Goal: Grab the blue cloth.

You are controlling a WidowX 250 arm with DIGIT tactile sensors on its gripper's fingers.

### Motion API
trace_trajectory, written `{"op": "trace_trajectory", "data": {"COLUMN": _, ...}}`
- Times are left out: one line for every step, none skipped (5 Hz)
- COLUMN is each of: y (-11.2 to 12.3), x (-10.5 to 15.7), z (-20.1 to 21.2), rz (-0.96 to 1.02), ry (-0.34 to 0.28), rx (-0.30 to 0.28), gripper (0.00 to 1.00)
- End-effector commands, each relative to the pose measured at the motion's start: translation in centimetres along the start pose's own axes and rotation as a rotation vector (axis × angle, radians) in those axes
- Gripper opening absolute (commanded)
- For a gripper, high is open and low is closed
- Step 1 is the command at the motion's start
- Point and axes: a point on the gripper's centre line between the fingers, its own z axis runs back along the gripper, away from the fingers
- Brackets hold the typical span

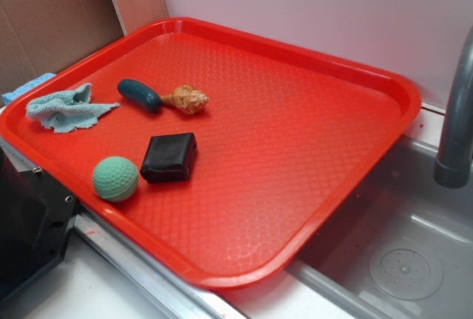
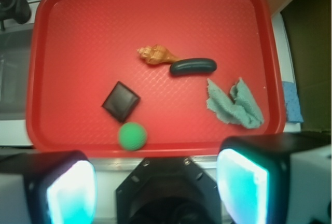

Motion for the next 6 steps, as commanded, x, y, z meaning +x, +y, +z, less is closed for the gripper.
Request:
{"op": "trace_trajectory", "data": {"y": 3.8, "x": 0.7, "z": -4.3, "rz": -0.117, "ry": -0.023, "rx": 0.009, "gripper": 1.00}}
{"op": "trace_trajectory", "data": {"y": 6.3, "x": 1.7, "z": -8.3, "rz": -0.187, "ry": -0.010, "rx": -0.026, "gripper": 1.00}}
{"op": "trace_trajectory", "data": {"y": 7.5, "x": 2.2, "z": -11.0, "rz": -0.227, "ry": -0.005, "rx": -0.011, "gripper": 1.00}}
{"op": "trace_trajectory", "data": {"y": 8.9, "x": 2.6, "z": -13.7, "rz": -0.228, "ry": 0.021, "rx": 0.002, "gripper": 1.00}}
{"op": "trace_trajectory", "data": {"y": 9.5, "x": 2.7, "z": -15.9, "rz": -0.237, "ry": 0.039, "rx": 0.042, "gripper": 1.00}}
{"op": "trace_trajectory", "data": {"y": 10.1, "x": 2.4, "z": -17.6, "rz": -0.263, "ry": 0.069, "rx": 0.057, "gripper": 1.00}}
